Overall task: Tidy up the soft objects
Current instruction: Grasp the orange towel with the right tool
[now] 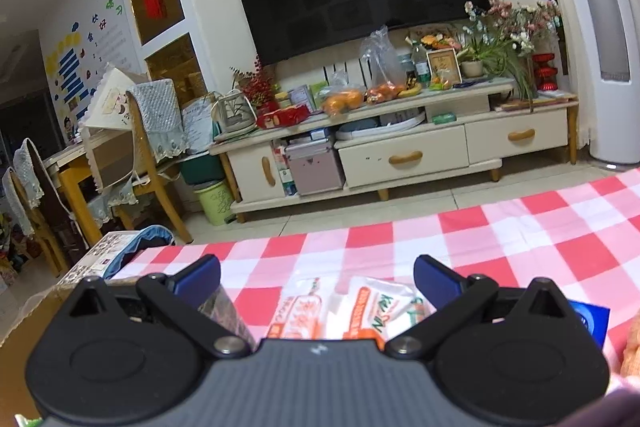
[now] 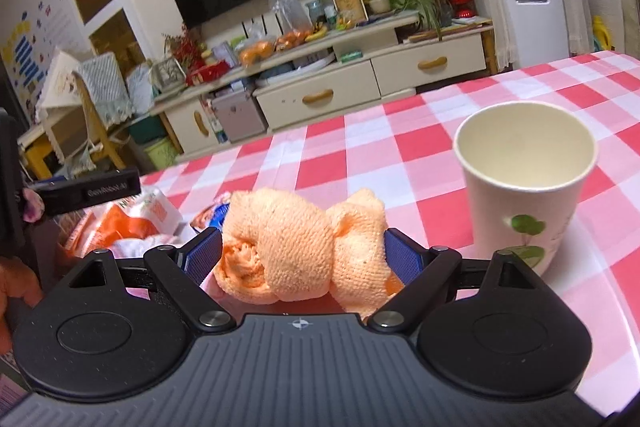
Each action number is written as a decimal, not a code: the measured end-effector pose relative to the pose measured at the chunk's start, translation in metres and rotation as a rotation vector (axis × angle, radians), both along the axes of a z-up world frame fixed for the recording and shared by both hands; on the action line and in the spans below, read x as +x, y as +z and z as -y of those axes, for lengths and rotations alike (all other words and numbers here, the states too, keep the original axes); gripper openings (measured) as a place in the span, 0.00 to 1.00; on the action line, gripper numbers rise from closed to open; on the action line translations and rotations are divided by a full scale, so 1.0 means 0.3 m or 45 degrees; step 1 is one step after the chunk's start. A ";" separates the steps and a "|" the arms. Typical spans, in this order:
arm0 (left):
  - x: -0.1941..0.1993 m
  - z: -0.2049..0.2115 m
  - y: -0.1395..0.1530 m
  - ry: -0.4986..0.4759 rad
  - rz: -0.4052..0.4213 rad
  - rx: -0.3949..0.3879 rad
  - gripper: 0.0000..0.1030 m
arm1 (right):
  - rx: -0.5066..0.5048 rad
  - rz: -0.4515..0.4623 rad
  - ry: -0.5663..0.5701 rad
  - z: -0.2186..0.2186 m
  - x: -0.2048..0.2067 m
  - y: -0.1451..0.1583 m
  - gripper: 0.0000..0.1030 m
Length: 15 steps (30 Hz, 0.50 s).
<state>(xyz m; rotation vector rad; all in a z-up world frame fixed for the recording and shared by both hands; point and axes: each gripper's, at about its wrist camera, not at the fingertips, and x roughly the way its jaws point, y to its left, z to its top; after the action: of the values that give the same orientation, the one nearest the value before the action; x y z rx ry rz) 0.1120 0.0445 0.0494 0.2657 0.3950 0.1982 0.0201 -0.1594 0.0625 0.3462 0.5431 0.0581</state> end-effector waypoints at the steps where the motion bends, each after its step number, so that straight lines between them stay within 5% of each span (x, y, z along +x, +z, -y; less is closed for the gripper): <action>1: -0.003 0.001 0.002 0.003 -0.009 0.008 0.99 | -0.004 -0.006 0.002 -0.002 0.004 -0.003 1.00; 8: -0.052 0.015 0.013 0.003 -0.082 0.007 0.95 | -0.020 -0.014 0.049 0.001 0.013 0.001 1.00; 15: -0.153 -0.012 0.029 -0.016 -0.159 -0.073 0.95 | -0.019 -0.024 0.097 0.015 -0.007 0.003 0.75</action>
<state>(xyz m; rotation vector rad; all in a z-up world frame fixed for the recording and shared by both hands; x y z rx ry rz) 0.0661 0.0483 0.0581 0.2246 0.5216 0.1580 0.0179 -0.1638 0.0633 0.3120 0.5752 0.1240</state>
